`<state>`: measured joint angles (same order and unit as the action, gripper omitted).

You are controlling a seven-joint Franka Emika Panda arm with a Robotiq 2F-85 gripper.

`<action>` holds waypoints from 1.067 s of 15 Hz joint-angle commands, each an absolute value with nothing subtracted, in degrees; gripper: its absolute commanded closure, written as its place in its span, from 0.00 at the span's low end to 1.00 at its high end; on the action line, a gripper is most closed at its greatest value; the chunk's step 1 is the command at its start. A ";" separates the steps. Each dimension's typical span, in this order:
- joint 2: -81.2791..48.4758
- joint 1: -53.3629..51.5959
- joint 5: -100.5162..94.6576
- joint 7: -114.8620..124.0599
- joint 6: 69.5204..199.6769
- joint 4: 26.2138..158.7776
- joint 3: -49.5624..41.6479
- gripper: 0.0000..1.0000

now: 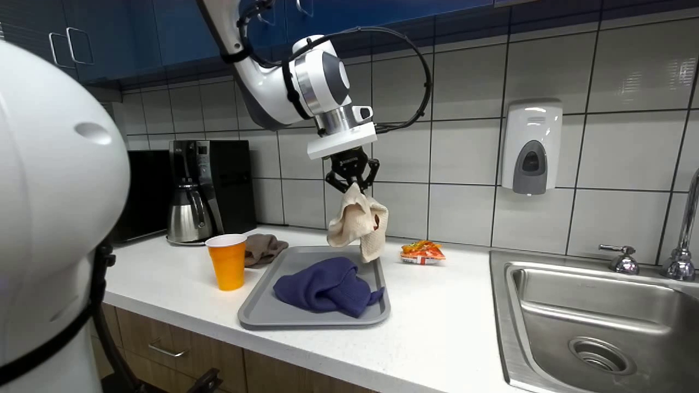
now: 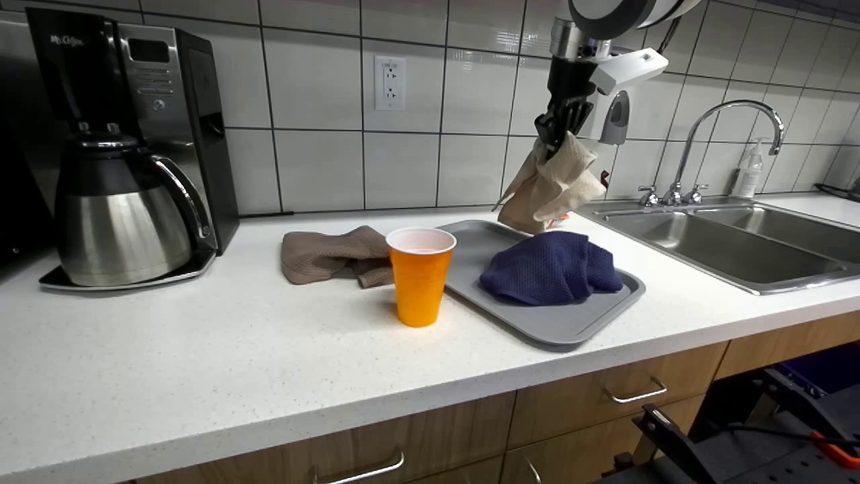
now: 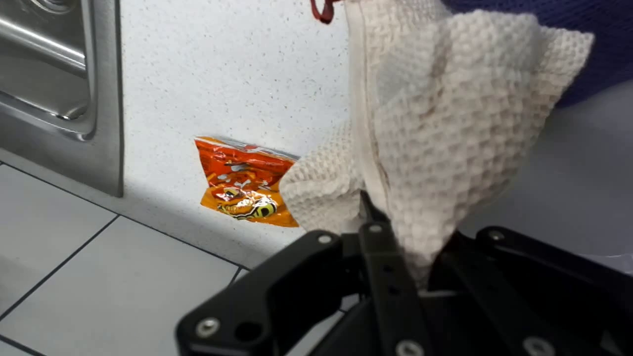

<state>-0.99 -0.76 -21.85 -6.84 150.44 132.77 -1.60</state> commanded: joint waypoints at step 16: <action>-4.06 -2.89 -18.26 -13.60 146.33 134.98 1.64 0.98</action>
<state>-2.19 -3.22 -17.97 -12.81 148.51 136.41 1.33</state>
